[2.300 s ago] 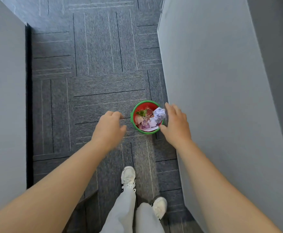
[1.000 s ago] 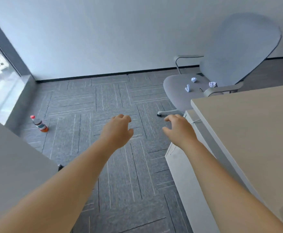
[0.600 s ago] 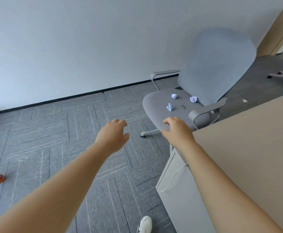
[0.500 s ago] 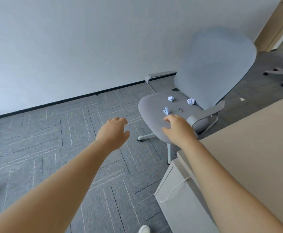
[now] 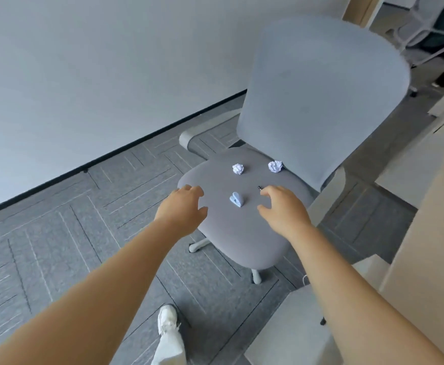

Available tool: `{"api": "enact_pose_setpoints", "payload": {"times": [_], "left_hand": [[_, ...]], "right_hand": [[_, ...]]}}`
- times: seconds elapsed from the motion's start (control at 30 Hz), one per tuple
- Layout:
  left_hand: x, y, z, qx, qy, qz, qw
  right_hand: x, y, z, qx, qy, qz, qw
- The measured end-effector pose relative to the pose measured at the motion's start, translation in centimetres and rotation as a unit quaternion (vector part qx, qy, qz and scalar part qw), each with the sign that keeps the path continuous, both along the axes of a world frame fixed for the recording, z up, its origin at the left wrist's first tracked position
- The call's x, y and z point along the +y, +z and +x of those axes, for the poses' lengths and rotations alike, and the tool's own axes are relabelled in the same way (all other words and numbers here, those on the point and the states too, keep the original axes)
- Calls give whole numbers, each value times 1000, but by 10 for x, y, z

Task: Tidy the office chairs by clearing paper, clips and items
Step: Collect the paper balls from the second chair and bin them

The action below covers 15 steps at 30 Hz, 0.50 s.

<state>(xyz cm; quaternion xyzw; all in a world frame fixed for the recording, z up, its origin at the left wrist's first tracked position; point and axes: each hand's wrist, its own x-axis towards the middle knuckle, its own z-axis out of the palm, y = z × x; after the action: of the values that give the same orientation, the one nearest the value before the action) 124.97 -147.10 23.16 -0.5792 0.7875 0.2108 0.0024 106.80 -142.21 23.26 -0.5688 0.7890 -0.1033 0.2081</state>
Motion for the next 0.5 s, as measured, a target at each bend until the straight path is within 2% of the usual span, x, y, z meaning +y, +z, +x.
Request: {"api": "enact_pose_setpoints", "payload": {"times": [0.23, 0.5], "left_hand": [[-149, -49, -19, -19, -81, 48, 995], [-253, -147, -67, -6, -104, 100, 990]], "right_hand": [[-120, -51, -2, -21, -76, 44, 996], [-227, -145, -33, -15, -99, 84, 991]]}}
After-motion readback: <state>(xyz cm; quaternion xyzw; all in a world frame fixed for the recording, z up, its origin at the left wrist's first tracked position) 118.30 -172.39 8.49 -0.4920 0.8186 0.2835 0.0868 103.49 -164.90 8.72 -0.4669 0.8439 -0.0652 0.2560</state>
